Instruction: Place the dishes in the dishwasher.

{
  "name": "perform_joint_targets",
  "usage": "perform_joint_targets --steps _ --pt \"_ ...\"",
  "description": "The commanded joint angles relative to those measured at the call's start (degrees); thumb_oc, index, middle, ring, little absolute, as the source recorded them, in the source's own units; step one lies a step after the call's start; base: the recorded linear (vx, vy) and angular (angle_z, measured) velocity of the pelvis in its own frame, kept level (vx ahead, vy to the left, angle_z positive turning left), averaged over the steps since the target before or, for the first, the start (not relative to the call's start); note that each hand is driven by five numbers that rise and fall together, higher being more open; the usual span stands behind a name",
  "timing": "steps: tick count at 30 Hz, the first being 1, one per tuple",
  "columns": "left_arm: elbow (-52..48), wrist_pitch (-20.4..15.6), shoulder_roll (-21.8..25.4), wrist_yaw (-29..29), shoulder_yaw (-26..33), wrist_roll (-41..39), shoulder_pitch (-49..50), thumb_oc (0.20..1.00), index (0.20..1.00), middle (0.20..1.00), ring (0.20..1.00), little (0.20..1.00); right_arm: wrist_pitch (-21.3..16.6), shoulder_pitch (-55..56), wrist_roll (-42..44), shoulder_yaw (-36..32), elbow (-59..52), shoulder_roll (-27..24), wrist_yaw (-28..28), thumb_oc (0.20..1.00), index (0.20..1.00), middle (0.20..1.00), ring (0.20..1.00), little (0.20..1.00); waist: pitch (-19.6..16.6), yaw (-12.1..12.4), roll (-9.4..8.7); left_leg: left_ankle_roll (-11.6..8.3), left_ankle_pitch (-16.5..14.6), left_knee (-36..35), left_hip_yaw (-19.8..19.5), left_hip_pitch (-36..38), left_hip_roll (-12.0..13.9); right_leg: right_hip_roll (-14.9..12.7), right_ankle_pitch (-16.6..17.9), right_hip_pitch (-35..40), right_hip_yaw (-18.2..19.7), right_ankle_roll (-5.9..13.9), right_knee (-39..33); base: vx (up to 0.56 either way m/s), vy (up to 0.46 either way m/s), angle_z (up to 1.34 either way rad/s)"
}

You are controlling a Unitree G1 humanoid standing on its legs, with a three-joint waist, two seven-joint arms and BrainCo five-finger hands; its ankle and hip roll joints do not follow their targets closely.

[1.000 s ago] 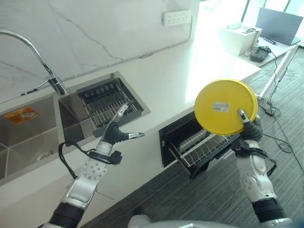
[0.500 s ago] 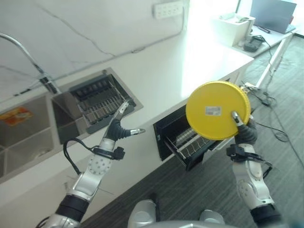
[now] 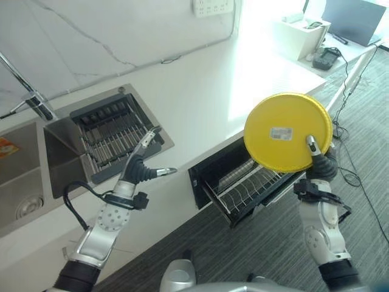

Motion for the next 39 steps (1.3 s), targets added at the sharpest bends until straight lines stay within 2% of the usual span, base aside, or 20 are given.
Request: perform_joint_targets --steps 1,4,6,7,12,21,25,32,34,39 --pt "-3.12 -2.95 1.56 -1.02 2.31 -0.31 -0.67 1.000 1.000 1.000 1.000 1.000 -2.63 -3.33 -6.46 -2.89 -2.44 -1.73 0.46 0.200 0.200 0.200 0.200 0.200 -3.01 1.52 0.25 -3.13 -2.91 2.52 0.46 -1.82 4.69 -3.95 -2.55 -0.53 -5.14 2.65 3.63 0.01 -0.049 -0.03" --pt "-3.67 -3.30 2.34 -2.53 2.83 -0.54 -1.28 1.000 1.000 1.000 1.000 1.000 -3.95 -4.12 -10.96 -3.88 0.57 -4.19 1.78 0.200 0.200 0.200 0.200 0.200 -2.22 2.44 0.02 -3.97 -2.81 5.41 -0.04 -4.68 5.80 -4.45 -2.36 -0.67 -6.24 2.84 3.93 -0.05 -0.129 -0.10" --pt "-2.15 -4.60 4.93 -1.60 1.48 -0.86 -6.11 1.000 1.000 1.000 1.000 1.000 -7.00 -8.33 -15.01 -4.31 4.01 -8.59 1.13 0.200 0.200 0.200 0.200 0.200 0.28 3.38 -0.78 -5.20 -2.42 9.03 -2.00 -11.38 6.28 -4.38 -1.52 -2.55 -6.25 2.99 3.31 -0.29 -0.259 -0.05" --pt "-2.09 -4.49 5.44 -1.36 1.08 -1.00 -7.11 1.000 1.000 1.000 1.000 1.000 -7.16 -9.42 -15.75 -4.07 4.59 -9.56 0.93 0.200 0.200 0.200 0.200 0.200 0.71 3.45 -0.85 -5.35 -2.25 9.14 -2.19 -12.07 6.22 -4.36 -1.33 -2.75 -6.17 3.02 2.98 -0.28 -0.149 0.03" --pt "-1.51 -3.91 7.70 -0.45 -0.83 -1.93 -12.97 1.000 1.000 1.000 1.000 1.000 -6.28 -17.18 -26.91 -0.79 8.31 -15.59 -2.93 0.200 0.200 0.200 0.200 0.200 3.18 4.00 -1.37 -5.69 -1.46 9.50 -3.02 -15.52 5.65 -3.71 -0.32 -3.11 -5.98 2.90 0.36 -0.14 -0.075 -0.09" --pt "0.14 -4.45 11.24 -0.44 -3.12 -2.09 -18.60 1.000 1.000 1.000 1.000 1.000 -5.47 -24.67 -36.87 4.20 12.43 -22.67 -5.41 0.200 0.200 0.200 0.200 0.200 5.62 5.20 -3.11 -6.08 -0.96 11.39 -4.82 -20.36 5.54 -2.72 0.41 -3.22 -5.72 3.20 -1.83 -0.07 -0.097 0.03" --pt "1.15 -5.37 14.06 -0.40 -4.00 -3.21 -22.92 1.000 1.000 1.000 1.000 1.000 -4.02 -32.11 -40.23 8.64 14.46 -27.41 -5.54 0.200 0.200 0.200 0.200 0.200 7.80 6.10 -4.07 -6.18 -0.52 12.14 -5.72 -23.91 5.03 -2.42 0.81 -4.91 -5.21 3.31 -2.50 -0.11 -0.097 0.06" --pt "1.41 -6.20 16.87 0.47 -4.86 -4.02 -27.11 1.000 1.000 1.000 1.000 1.000 -3.26 -39.04 -43.95 14.48 16.63 -30.97 -5.56 0.200 0.200 0.200 0.200 0.200 9.98 6.61 -4.59 -5.59 -0.65 13.31 -6.76 -27.31 3.59 -2.50 0.84 -8.96 -4.32 2.95 -1.03 -0.08 -0.018 0.03" --pt "1.38 -6.41 17.59 0.76 -5.12 -4.32 -28.24 1.000 1.000 1.000 1.000 1.000 -3.59 -40.93 -48.15 17.19 17.47 -31.74 -5.01 0.200 0.200 0.200 0.200 0.200 10.56 6.87 -4.64 -5.43 -1.00 14.39 -7.09 -28.67 3.06 -2.51 0.45 -10.66 -4.02 2.67 0.21 -0.05 0.002 0.05" --pt "0.60 -7.04 18.65 1.03 -5.69 -4.61 -29.56 1.000 1.000 1.000 1.000 1.000 -4.22 -43.79 -51.31 22.56 19.03 -33.69 -4.58 0.200 0.200 0.200 0.200 0.200 11.25 7.32 -4.73 -5.04 -1.10 14.83 -7.28 -29.79 2.27 -2.50 0.13 -12.54 -4.17 2.32 1.44 -0.05 -0.011 0.01"
